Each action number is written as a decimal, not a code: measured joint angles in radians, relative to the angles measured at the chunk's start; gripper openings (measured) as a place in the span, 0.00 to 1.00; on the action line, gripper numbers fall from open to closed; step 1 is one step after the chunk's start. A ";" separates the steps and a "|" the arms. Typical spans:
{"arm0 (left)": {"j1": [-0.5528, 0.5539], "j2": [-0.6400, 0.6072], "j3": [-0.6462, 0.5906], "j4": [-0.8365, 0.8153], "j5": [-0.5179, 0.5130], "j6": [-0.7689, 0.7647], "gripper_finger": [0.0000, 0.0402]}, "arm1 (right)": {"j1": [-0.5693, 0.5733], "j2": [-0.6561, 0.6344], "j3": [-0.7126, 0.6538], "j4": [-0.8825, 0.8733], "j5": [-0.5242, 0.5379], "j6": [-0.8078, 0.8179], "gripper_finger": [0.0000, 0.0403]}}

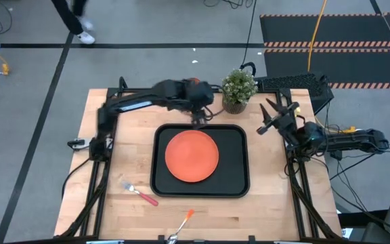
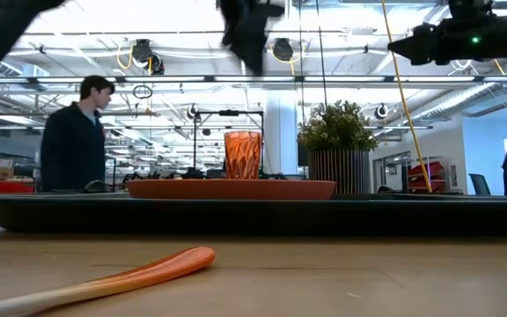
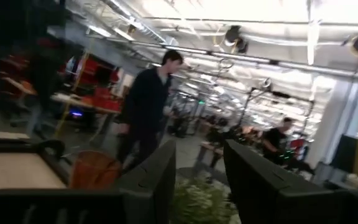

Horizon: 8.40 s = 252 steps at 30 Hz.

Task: Pick and place plate/cup/fork/spoon on tray
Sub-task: Adjust the orange plate on the black serving tray, then put the orange cup on the black serving tray

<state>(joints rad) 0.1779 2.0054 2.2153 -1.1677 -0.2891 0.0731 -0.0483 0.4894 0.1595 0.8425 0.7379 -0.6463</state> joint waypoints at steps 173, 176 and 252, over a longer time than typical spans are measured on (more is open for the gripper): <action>0.331 -0.166 -0.470 0.242 0.125 0.440 0.54 | 0.056 0.181 0.337 -0.547 -0.227 0.340 0.50; 0.334 -0.086 -0.354 0.215 0.124 0.510 0.54 | 0.055 0.157 0.302 -0.551 -0.231 0.362 0.50; -0.135 -0.057 -0.505 -0.402 0.184 -0.059 0.05 | 0.015 0.054 0.188 -0.496 -0.110 0.373 0.50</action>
<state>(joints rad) 0.0433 1.9480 1.7108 -1.5696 -0.1055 0.0144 -0.0329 0.5430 0.3477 0.3462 0.6281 -0.2733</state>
